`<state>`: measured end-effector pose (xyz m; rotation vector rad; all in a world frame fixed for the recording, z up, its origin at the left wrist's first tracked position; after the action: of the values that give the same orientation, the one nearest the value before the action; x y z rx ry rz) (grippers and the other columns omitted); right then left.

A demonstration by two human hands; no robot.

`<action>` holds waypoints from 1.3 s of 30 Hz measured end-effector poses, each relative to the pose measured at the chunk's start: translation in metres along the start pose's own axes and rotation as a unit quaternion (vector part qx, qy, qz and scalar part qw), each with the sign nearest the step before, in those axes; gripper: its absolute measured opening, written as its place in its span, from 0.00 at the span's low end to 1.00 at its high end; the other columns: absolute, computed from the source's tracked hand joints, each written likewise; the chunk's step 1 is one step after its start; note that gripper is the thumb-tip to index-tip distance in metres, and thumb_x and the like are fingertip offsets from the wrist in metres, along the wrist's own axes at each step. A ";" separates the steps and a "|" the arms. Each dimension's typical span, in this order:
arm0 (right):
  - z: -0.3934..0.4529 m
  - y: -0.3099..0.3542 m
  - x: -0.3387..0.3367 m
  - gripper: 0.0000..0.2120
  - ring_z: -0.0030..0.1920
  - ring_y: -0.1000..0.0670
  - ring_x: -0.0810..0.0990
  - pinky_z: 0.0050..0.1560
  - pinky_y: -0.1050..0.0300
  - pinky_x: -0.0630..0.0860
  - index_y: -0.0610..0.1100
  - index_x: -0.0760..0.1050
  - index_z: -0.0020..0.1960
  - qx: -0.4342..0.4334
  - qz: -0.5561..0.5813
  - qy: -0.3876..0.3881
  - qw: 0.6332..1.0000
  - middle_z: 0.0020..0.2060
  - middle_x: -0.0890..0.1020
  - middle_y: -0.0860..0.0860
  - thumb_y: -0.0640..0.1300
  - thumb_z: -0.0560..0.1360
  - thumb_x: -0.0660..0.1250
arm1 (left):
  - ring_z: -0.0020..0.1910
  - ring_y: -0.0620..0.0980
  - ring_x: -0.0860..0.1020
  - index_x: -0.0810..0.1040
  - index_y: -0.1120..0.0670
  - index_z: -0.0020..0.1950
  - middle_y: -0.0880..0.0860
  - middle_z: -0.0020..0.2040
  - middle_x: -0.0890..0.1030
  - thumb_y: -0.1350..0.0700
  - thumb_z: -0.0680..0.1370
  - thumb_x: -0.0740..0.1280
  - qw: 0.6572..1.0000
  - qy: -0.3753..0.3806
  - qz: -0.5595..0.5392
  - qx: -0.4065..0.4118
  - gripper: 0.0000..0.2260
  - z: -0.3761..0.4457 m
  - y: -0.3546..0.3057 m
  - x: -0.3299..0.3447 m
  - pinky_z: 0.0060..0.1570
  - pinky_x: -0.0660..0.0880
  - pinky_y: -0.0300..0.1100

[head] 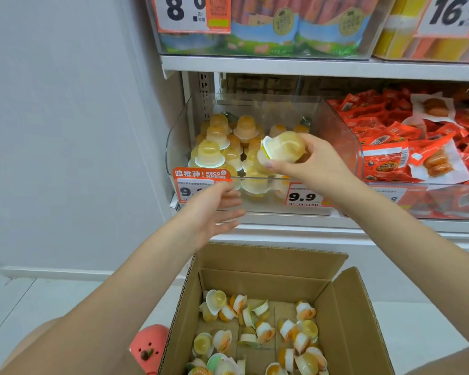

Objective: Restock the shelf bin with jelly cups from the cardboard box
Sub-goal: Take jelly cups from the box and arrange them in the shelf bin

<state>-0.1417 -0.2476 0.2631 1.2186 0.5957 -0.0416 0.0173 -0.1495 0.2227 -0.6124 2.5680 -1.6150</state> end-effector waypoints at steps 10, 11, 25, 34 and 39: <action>0.130 -0.009 0.039 0.40 0.64 0.46 0.73 0.59 0.54 0.72 0.43 0.68 0.70 -0.016 -0.230 -0.015 0.973 0.65 0.74 0.47 0.54 0.63 0.78 | 0.40 0.44 0.71 0.73 0.55 0.44 0.48 0.41 0.74 0.59 0.75 0.63 0.959 -0.146 0.214 0.116 0.01 0.021 -0.016 -0.025 0.45 0.72 0.43; 0.134 -0.011 0.041 0.41 0.64 0.45 0.73 0.59 0.55 0.71 0.43 0.68 0.70 -0.019 -0.249 -0.007 0.968 0.65 0.74 0.46 0.55 0.62 0.79 | 0.40 0.44 0.71 0.73 0.55 0.44 0.48 0.41 0.73 0.59 0.75 0.63 0.958 -0.145 0.217 0.115 0.01 0.022 -0.016 -0.025 0.47 0.72 0.43; 0.143 -0.022 0.059 0.41 0.66 0.43 0.71 0.55 0.56 0.70 0.42 0.64 0.72 -0.047 -0.353 0.074 0.932 0.67 0.72 0.44 0.49 0.65 0.78 | 0.37 0.47 0.69 0.69 0.53 0.42 0.51 0.40 0.72 0.61 0.75 0.62 0.958 -0.131 0.222 0.125 0.04 0.026 -0.014 -0.024 0.38 0.69 0.40; 0.139 -0.028 0.065 0.36 0.65 0.43 0.72 0.60 0.54 0.70 0.43 0.66 0.70 -0.072 -0.327 0.072 0.939 0.65 0.74 0.44 0.46 0.67 0.77 | 0.38 0.49 0.69 0.68 0.55 0.42 0.52 0.40 0.71 0.64 0.74 0.61 0.958 -0.125 0.223 0.129 0.05 0.025 -0.015 -0.020 0.41 0.70 0.43; 0.124 -0.022 0.056 0.36 0.63 0.45 0.74 0.60 0.54 0.71 0.45 0.65 0.71 -0.078 -0.312 0.061 0.945 0.64 0.75 0.46 0.49 0.68 0.76 | 0.43 0.52 0.70 0.68 0.53 0.42 0.54 0.49 0.73 0.62 0.73 0.61 0.956 -0.129 0.222 0.144 0.05 0.027 -0.011 -0.021 0.41 0.71 0.43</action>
<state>-0.0508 -0.3501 0.2457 0.8437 1.0576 -0.4470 0.0469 -0.1693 0.2162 -0.1854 2.0407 -1.5796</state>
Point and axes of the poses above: each hand's wrist, its own z-axis towards the middle knuckle, its own x-axis out of the palm, y = z × x, the point moved 2 cm from there along z, towards the middle knuckle
